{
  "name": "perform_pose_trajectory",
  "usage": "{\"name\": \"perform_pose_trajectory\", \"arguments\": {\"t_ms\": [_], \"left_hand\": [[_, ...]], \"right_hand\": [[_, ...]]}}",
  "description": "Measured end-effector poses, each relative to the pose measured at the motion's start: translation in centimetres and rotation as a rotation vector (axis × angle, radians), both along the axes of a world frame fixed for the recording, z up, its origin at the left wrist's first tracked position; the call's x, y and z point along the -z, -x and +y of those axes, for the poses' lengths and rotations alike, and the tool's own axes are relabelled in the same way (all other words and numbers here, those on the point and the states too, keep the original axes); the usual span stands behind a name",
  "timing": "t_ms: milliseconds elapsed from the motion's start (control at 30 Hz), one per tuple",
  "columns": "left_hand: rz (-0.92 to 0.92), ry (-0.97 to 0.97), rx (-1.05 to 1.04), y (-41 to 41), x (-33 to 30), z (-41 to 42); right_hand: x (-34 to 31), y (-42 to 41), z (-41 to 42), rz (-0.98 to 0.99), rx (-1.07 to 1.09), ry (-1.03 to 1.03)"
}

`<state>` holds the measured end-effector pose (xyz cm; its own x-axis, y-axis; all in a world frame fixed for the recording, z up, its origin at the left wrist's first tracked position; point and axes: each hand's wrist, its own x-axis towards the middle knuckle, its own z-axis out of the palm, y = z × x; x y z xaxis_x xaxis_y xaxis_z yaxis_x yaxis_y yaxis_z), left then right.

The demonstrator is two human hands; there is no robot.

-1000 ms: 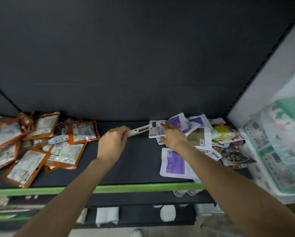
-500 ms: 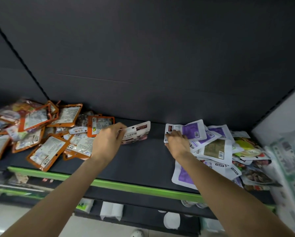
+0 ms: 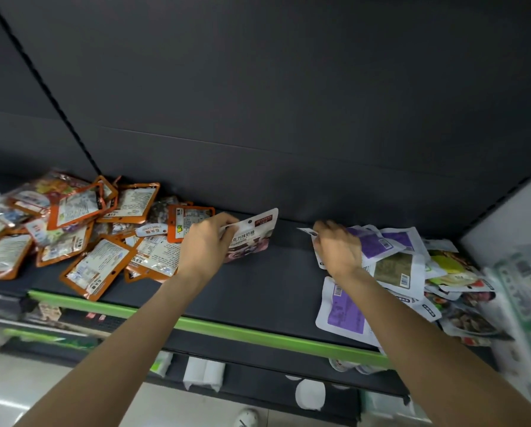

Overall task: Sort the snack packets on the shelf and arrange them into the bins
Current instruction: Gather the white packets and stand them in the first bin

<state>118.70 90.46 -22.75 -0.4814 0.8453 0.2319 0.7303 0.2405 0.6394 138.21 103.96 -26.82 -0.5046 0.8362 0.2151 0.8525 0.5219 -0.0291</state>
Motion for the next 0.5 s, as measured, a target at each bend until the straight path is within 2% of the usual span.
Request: {"name": "perform_pose_trajectory", "arguments": {"t_ms": [100, 233, 433, 500], "left_hand": [[-0.019, -0.008, 0.004, -0.1, -1.1, -0.1], [-0.022, -0.017, 0.014, -0.6, -2.7, -1.0], [-0.023, -0.079, -0.024, -0.6, -4.7, -4.3], [-0.009, -0.095, -0.062, -0.4, -5.2, -5.7]], "right_hand": [[-3.2, -0.5, -0.1, 0.156, 0.073, 0.062], [-6.3, -1.4, -0.2, 0.322, 0.046, 0.152], [-9.3, -0.6, -2.0, 0.596, -0.094, 0.283], [-9.8, 0.5, -3.0, 0.626, -0.148, 0.303]]}}
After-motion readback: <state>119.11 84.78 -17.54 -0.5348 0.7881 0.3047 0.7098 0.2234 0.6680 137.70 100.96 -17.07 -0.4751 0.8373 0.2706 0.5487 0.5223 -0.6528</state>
